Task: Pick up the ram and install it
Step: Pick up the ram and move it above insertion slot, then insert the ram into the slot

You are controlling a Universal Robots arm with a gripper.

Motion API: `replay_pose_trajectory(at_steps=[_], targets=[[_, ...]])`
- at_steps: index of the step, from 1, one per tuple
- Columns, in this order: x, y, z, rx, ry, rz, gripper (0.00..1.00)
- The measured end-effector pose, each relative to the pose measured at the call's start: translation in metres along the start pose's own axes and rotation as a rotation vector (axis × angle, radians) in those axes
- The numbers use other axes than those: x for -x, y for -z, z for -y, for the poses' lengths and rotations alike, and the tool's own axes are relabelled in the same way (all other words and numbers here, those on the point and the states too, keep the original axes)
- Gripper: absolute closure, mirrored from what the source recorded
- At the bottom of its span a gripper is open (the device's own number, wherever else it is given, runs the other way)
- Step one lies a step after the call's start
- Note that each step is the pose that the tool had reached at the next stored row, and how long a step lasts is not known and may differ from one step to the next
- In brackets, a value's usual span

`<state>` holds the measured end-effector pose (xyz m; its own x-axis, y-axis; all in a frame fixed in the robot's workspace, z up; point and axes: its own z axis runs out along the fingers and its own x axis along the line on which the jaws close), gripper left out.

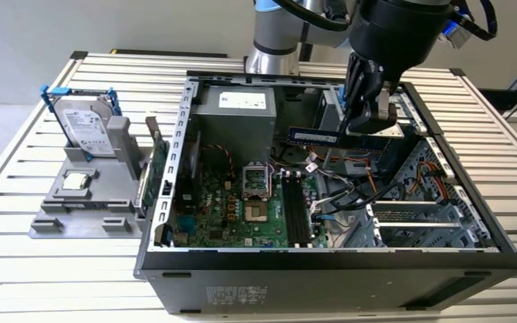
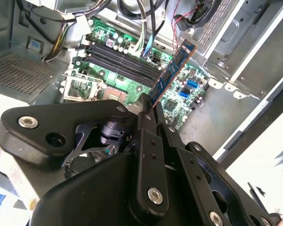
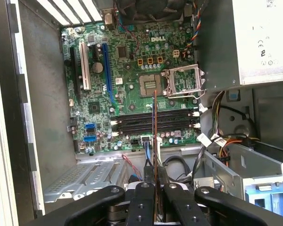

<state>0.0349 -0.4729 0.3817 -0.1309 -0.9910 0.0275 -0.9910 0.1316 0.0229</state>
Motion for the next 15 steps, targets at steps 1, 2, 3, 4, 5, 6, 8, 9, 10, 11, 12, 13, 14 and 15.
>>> replay_pose_trajectory(at_steps=[1, 2, 3, 4, 5, 6, 8, 9, 10, 11, 12, 13, 14, 15], targets=[[0.0000, 0.0000, 0.0000, 0.0000, 0.000, 0.0000, 1.00], [0.0000, 0.0000, 0.0000, 0.0000, 0.000, 0.0000, 1.00], [0.0000, 0.0000, 0.0000, 0.0000, 0.000, 0.0000, 1.00], [0.0000, 0.0000, 0.0000, 0.0000, 0.000, 0.0000, 1.00], [0.0000, 0.0000, 0.0000, 0.0000, 0.000, 0.0000, 1.00], [0.0000, 0.0000, 0.0000, 0.0000, 0.000, 0.0000, 1.00], [0.0000, 0.0000, 0.0000, 0.0000, 0.000, 0.0000, 1.00], [0.0000, 0.0000, 0.0000, 0.0000, -0.001, 0.0000, 1.00], [-0.0001, 0.0000, 0.0000, 0.0001, -0.004, 0.0000, 1.00], [-0.0001, 0.0000, 0.0000, 0.0002, -0.008, 0.0001, 1.00], [0.0000, 0.0000, 0.0000, 0.0003, -0.013, 0.0003, 1.00], [0.0000, 0.0000, 0.0000, 0.0005, -0.019, 0.0005, 1.00], [0.0000, 0.0000, 0.0000, 0.0007, -0.027, 0.0006, 1.00], [-0.0001, 0.0000, 0.0000, 0.0010, -0.036, 0.0008, 1.00]])
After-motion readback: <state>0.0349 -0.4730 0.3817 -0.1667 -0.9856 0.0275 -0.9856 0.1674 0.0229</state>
